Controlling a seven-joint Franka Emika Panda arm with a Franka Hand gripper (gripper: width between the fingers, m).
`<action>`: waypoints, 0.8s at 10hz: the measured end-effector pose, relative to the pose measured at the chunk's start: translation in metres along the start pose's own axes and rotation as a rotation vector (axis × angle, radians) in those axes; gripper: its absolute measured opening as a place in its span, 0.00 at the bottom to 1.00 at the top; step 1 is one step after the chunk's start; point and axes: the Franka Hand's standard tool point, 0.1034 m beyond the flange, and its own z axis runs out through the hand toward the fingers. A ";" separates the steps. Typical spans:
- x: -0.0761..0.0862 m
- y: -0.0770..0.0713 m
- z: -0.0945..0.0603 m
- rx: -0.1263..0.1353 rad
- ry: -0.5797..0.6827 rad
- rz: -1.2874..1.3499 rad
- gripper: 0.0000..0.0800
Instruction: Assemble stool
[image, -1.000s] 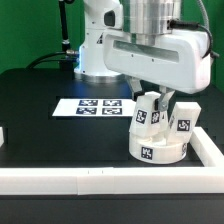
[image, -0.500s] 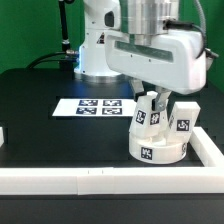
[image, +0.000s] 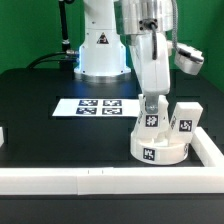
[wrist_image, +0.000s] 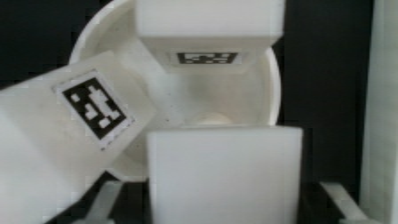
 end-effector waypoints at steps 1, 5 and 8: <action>0.000 -0.001 0.000 0.008 -0.007 0.105 0.42; -0.001 -0.006 0.002 0.130 -0.071 0.612 0.42; -0.008 -0.005 0.002 0.131 -0.100 0.713 0.42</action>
Offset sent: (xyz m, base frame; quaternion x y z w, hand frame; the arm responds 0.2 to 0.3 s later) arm -0.0055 0.0034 -0.0083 0.0372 -0.0245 0.3506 0.9355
